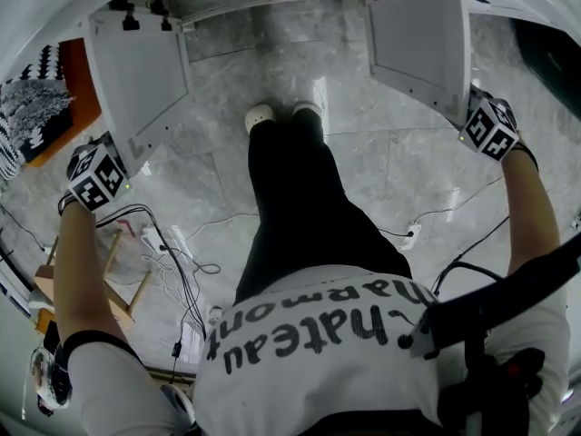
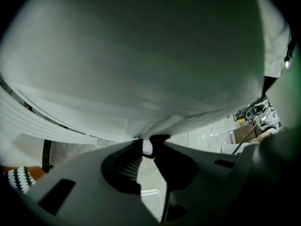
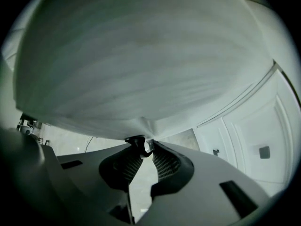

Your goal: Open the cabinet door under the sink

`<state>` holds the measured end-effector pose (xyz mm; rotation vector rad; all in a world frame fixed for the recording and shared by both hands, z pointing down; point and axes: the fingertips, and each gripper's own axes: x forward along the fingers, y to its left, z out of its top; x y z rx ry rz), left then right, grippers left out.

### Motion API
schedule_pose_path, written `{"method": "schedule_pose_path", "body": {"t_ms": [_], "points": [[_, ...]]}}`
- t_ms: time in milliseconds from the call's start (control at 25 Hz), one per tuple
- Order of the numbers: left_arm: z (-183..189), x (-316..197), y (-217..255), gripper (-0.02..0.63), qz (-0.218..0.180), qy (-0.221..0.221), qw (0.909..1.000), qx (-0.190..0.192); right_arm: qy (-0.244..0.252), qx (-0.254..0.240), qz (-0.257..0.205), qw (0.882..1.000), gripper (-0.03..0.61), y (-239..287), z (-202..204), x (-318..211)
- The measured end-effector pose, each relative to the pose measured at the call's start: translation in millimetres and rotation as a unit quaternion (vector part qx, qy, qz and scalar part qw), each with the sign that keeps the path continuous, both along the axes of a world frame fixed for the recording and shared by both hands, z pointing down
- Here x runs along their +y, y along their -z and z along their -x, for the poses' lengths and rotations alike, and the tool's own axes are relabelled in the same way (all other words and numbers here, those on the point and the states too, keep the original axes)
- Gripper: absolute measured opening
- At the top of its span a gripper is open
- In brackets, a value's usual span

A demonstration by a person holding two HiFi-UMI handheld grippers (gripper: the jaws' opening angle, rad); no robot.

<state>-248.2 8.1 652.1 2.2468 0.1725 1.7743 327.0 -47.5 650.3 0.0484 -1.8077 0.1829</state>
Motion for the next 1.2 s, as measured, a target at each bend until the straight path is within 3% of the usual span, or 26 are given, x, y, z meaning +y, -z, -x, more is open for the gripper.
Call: {"method": "schedule_pose_path", "body": {"t_ms": [240,320,480,840,880,1000,1200], "points": [[0,1,1,0.055,0.003,0.001,1.0000,0.000,-0.021,0.006,0.026,0.999,0.079,-1,-2,3],[1,0,1,0.055,0.004,-0.001,1.0000,0.001,-0.035,0.005,0.031,0.999,0.132,-3,-3,2],[2,0,2,0.055,0.005,-0.007,1.0000,0.005,-0.070,0.008,0.032,0.997,0.130,2,-6,-3],[7,1,3,0.066,0.033,-0.040,0.9984,0.022,-0.085,0.029,0.040,0.995,0.100,1,-7,1],[6,2,4,0.072,0.037,-0.040,0.9981,0.028,-0.087,0.031,0.039,0.995,0.100,2,-7,2],[4,9,10,0.193,0.057,-0.040,0.9964,0.048,-0.096,0.040,0.037,0.994,0.100,3,-7,2],[4,12,11,0.208,0.064,-0.055,0.9948,0.056,-0.126,0.058,0.022,0.990,0.097,6,-12,2]]}}
